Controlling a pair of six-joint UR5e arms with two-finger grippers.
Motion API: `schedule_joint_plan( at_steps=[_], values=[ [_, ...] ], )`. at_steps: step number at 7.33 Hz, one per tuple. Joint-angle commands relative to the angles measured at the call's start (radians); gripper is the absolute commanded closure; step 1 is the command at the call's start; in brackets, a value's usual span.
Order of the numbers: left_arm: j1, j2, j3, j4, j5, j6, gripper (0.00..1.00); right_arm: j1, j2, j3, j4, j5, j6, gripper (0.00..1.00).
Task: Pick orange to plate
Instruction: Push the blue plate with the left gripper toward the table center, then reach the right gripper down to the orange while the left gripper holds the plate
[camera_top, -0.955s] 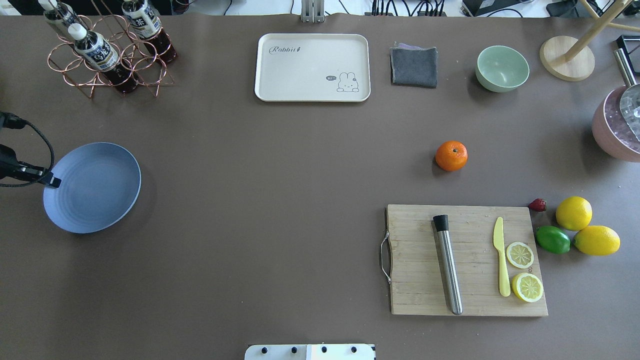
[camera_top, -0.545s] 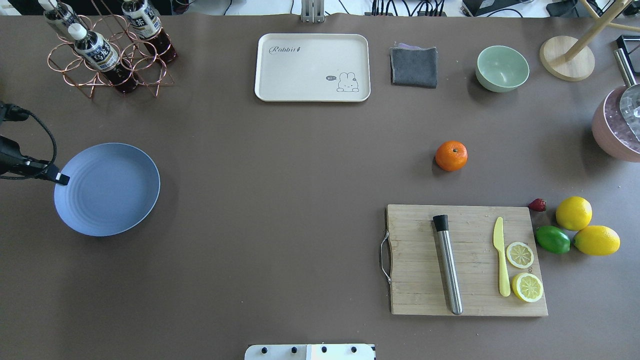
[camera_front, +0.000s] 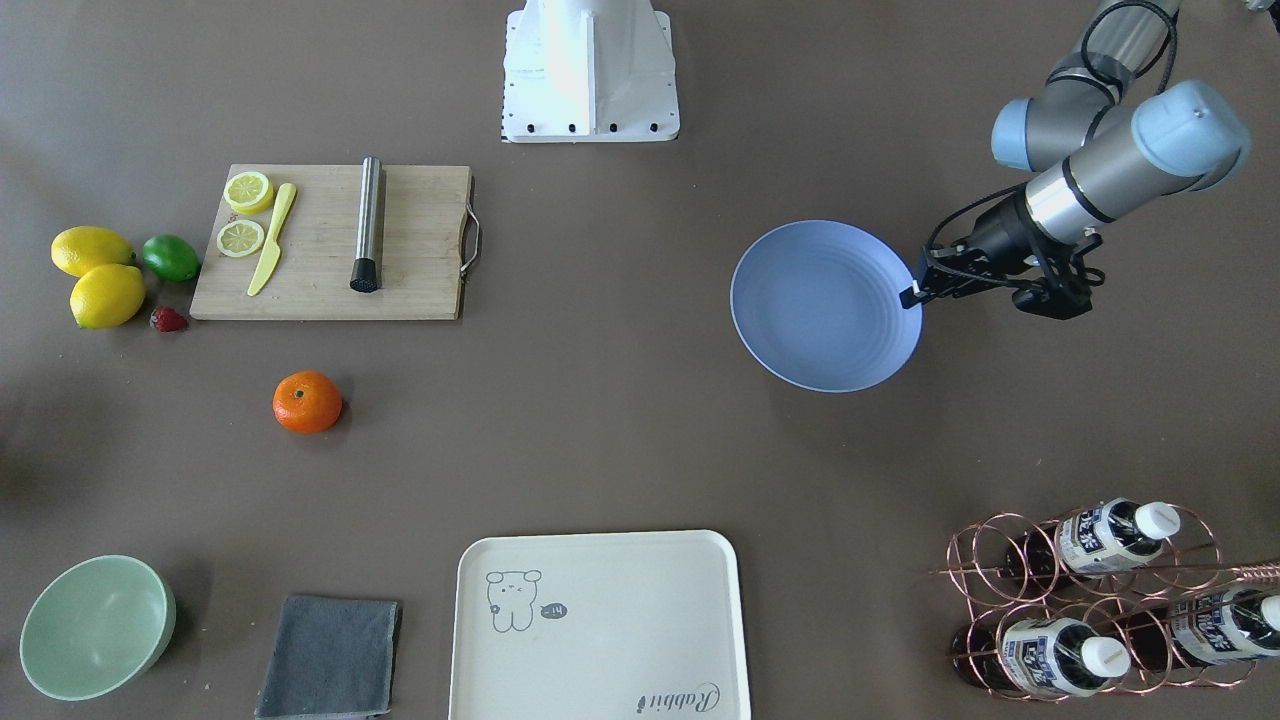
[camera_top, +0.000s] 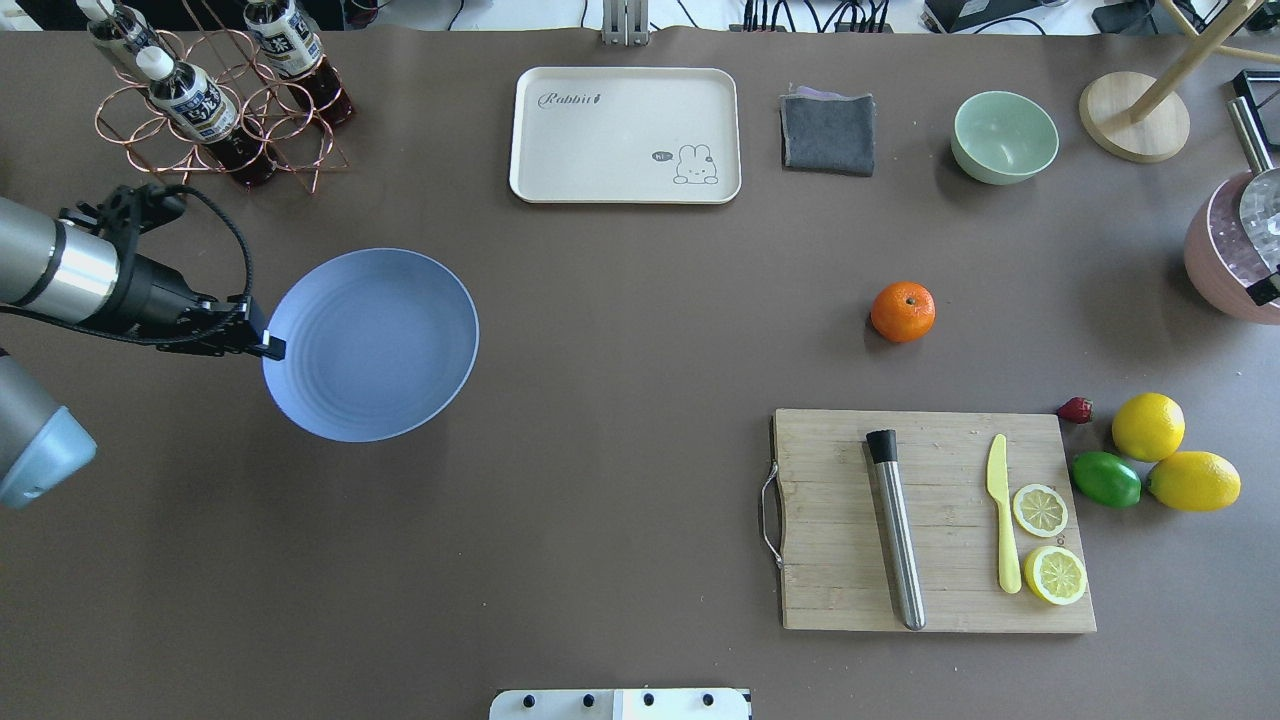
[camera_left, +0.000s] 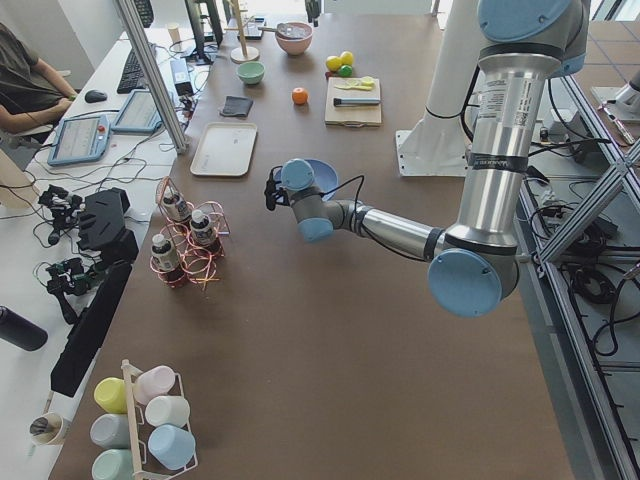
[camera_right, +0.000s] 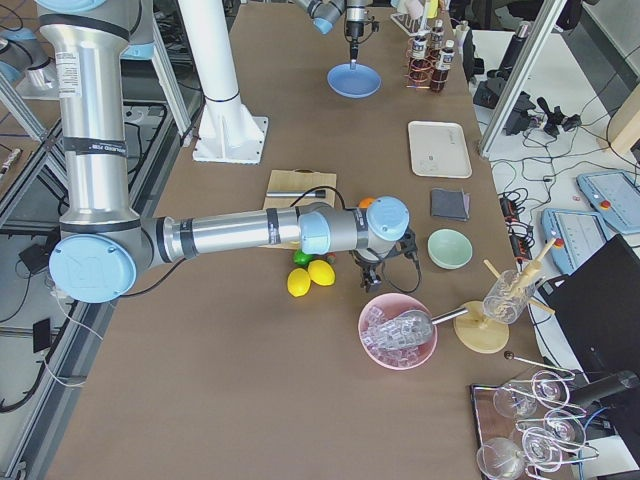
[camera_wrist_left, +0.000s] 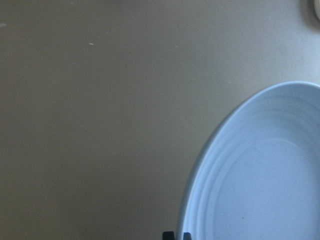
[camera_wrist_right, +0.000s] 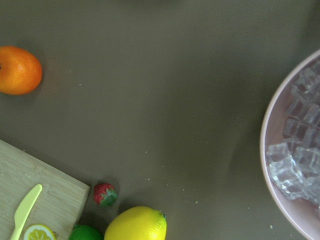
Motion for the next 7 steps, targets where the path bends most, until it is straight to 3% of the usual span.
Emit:
schedule_joint_plan(
  at_steps=[1,3,5,7],
  values=[
    [0.167,-0.101,-0.034,0.029,0.208,-0.162,1.00,-0.134,0.034,0.015,0.137,-0.049,0.215,0.00],
    [0.291,-0.258,-0.033,0.212,0.357,-0.228,1.00,-0.306,0.077,0.007,0.331,-0.177,0.532,0.00],
    [0.388,-0.288,-0.020,0.244,0.454,-0.230,1.00,-0.444,0.183,-0.022,0.345,-0.295,0.703,0.00],
    [0.402,-0.287,-0.016,0.244,0.457,-0.228,1.00,-0.478,0.232,-0.079,0.347,-0.368,0.750,0.00]
  ],
)
